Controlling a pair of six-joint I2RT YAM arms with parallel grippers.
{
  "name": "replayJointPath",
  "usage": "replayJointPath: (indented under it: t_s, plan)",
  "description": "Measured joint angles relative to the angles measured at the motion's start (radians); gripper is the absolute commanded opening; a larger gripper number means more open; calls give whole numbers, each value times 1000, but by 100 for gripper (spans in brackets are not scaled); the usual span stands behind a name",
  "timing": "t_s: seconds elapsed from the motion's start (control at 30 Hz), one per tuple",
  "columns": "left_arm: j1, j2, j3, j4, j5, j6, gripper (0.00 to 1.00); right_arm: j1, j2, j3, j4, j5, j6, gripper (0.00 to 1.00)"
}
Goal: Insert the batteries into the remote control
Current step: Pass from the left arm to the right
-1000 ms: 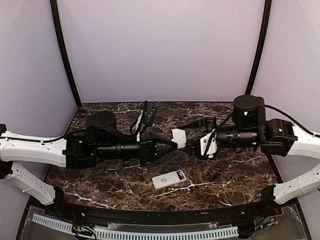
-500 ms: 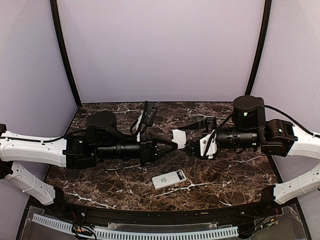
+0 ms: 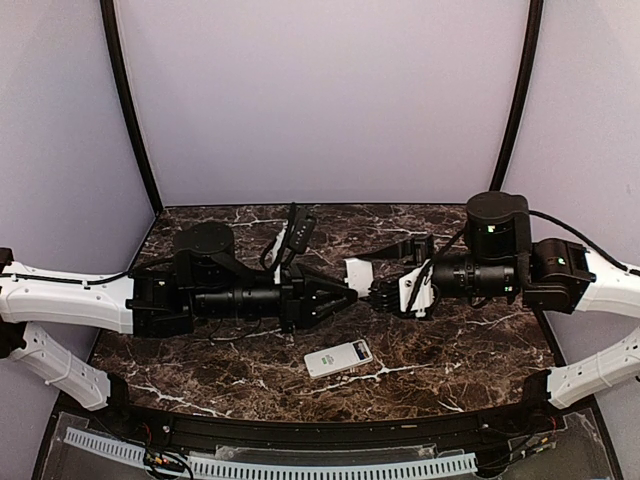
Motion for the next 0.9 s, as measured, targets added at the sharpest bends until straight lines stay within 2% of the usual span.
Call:
replayJointPath:
  t_s: [0.07,0.13,0.3,0.47,0.67,0.9]
  plan:
    - [1,0,0,-8,0,19,64,0,0,0,-4,7,2,35]
    - [1,-6,-3,-21,-4,43,72,0,0,-2,-12,13,6,34]
    - [1,-93,-94,-26,-74,140,78,-21,0,-34,-39,0,33,34]
    - [1,-151,-245,-3,-218,243,82,-122,5,-71,-98,-90,74,34]
    - [0,12,-333,3,-337,357,89,-215,96,-97,-164,-191,104,34]
    - [0,260,-358,101,-364,456,93,-286,137,-189,-203,-264,122,34]
